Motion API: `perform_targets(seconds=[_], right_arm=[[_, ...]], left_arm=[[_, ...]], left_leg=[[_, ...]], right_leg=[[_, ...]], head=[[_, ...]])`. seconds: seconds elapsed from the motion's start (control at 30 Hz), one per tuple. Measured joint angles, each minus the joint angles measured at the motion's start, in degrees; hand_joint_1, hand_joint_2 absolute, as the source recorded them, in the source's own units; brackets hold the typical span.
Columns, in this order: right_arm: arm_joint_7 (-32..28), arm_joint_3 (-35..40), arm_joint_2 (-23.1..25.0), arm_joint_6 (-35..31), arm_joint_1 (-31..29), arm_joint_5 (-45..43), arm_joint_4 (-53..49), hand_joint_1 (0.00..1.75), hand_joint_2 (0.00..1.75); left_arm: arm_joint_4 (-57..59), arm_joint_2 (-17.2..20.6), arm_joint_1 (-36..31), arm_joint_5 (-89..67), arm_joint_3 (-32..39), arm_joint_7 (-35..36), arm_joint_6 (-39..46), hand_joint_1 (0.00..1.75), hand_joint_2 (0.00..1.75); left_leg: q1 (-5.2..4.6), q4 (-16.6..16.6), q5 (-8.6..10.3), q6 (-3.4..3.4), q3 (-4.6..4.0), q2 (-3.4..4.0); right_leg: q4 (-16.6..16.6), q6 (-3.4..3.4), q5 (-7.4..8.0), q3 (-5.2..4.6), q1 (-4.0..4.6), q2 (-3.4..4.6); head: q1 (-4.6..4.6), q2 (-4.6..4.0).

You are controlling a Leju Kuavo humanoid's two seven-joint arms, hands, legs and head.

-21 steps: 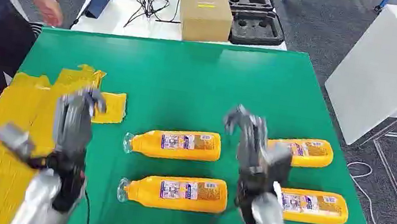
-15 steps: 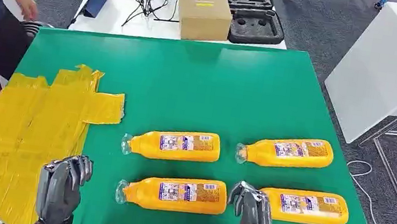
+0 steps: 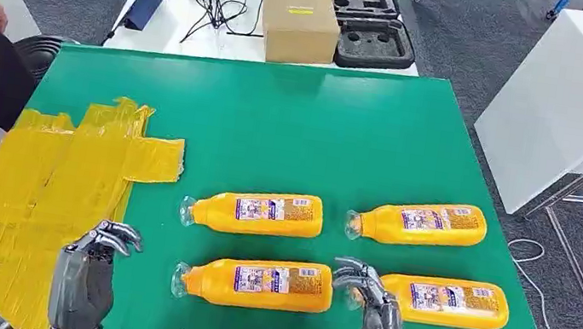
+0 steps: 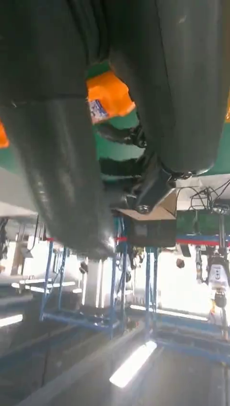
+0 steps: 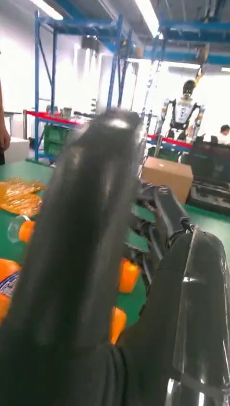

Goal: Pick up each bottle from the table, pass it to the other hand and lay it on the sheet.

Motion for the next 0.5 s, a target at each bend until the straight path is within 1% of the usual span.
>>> perform_targets(seconds=[0.17, 0.3, 0.43, 0.47, 0.5], right_arm=[[4.1, 0.0, -0.5, 0.1, 0.0, 2.7, -1.0, 0.00, 1.75], [9.0, -0.2, -1.9, -0.3, 1.3, 10.5, -3.9, 0.00, 1.75], [9.9, -0.7, -3.1, 0.2, 2.5, 11.4, -6.1, 0.00, 1.75], [10.4, -0.8, -3.6, 0.5, 2.8, 12.8, -6.5, 0.00, 1.75], [11.6, -0.9, -4.2, 1.3, 3.3, 15.7, -7.2, 0.00, 1.75]], left_arm=[[0.0, -0.2, 0.3, -1.1, 0.5, 0.4, -0.1, 0.00, 0.00], [0.0, -0.6, 0.8, -0.7, 1.4, 0.5, -1.2, 0.00, 0.00], [0.0, -1.0, 1.0, -0.4, 2.2, 0.5, -1.7, 0.00, 0.00], [0.0, -1.1, 1.0, -0.4, 2.4, 0.5, -2.2, 0.00, 0.00], [0.0, -1.1, 1.0, -0.2, 2.6, 0.5, -2.6, 0.00, 0.00]], left_leg=[[0.00, 0.0, -0.01, 0.00, 0.00, 0.00], [0.00, 0.0, -0.01, 0.00, 0.00, -0.01], [0.00, 0.0, -0.02, -0.01, 0.00, 0.01], [0.00, 0.0, -0.02, -0.01, 0.00, 0.01], [0.00, 0.0, -0.02, 0.00, 0.01, 0.00]], right_leg=[[0.0, 0.00, -0.01, -0.02, 0.00, 0.00], [0.0, -0.01, -0.01, -0.03, 0.00, 0.00], [0.0, -0.01, -0.01, -0.04, 0.00, 0.01], [0.0, -0.01, -0.01, -0.04, 0.00, 0.00], [0.0, -0.01, -0.02, -0.27, 0.00, 0.00]], head=[[0.00, 0.00], [0.00, 0.00], [0.00, 0.00], [0.00, 0.00], [0.00, 0.00]])
